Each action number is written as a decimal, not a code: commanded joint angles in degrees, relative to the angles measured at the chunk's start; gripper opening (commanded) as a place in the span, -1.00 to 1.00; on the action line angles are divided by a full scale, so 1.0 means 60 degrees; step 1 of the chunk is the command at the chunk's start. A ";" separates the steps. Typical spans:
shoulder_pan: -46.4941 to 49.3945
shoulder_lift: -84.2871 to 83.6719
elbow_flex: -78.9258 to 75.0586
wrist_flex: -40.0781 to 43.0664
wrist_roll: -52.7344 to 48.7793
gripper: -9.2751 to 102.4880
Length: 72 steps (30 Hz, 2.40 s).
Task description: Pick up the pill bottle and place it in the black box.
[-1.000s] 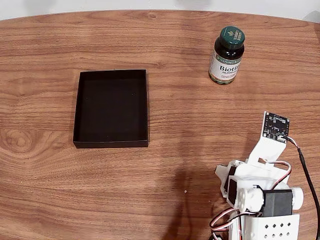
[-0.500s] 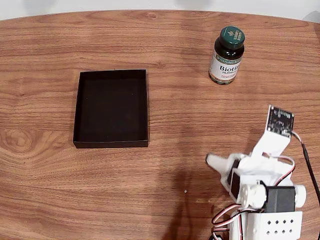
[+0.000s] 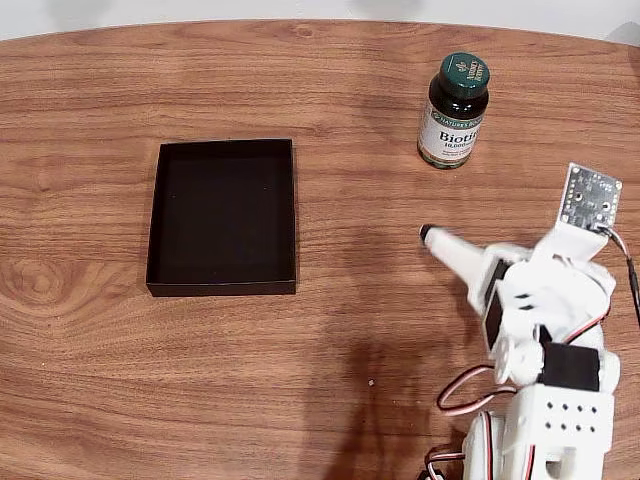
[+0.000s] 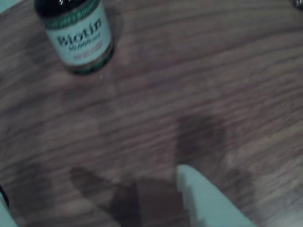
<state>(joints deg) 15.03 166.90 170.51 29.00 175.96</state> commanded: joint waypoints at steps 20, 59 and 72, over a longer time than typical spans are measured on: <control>-0.0103 -0.6284 -0.2593 -0.5654 -0.0293 0.05; -0.0513 -1.3374 -0.5303 -1.1704 0.1128 0.05; -0.1128 -1.4224 -0.6123 -1.1807 0.0806 -0.07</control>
<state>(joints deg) 9.32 80.86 137.37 -40.17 181.14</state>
